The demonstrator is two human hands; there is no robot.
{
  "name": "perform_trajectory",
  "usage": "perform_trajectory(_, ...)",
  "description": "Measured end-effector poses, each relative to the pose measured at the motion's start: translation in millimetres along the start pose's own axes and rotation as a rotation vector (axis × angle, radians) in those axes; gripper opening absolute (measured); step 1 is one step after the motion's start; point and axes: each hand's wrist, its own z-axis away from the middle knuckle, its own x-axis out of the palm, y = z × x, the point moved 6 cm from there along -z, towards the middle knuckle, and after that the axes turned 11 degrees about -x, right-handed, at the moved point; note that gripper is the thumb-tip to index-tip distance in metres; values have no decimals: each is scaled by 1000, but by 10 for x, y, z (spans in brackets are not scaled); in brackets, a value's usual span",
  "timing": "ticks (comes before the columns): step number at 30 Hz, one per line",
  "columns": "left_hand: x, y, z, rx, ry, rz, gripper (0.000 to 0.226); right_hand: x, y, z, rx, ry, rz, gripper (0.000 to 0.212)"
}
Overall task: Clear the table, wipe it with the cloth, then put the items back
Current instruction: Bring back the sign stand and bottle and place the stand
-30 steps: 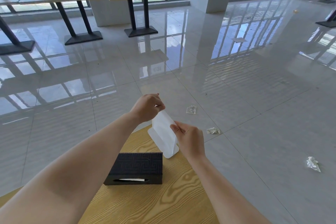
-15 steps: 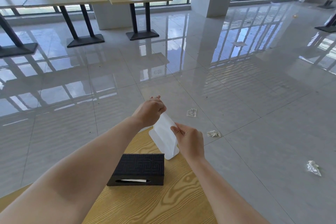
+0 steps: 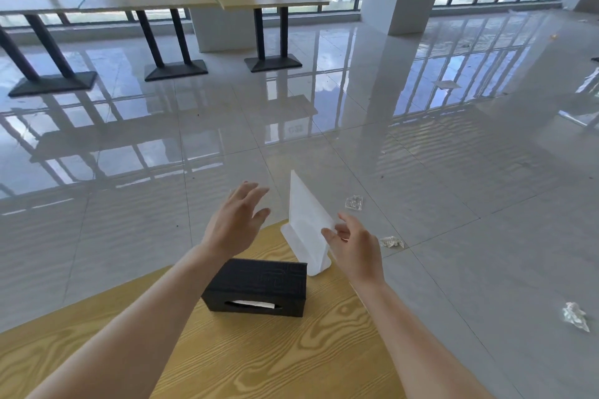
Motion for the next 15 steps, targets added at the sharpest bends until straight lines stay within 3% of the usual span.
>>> perform_trajectory(7,-217,-599,745,-168,70,-143,58,-200,-225,233,-155,110,140,47)
perform_trajectory(15,-501,-599,1245,-192,126,-270,62,-183,-622,402,-279,-51,246,47)
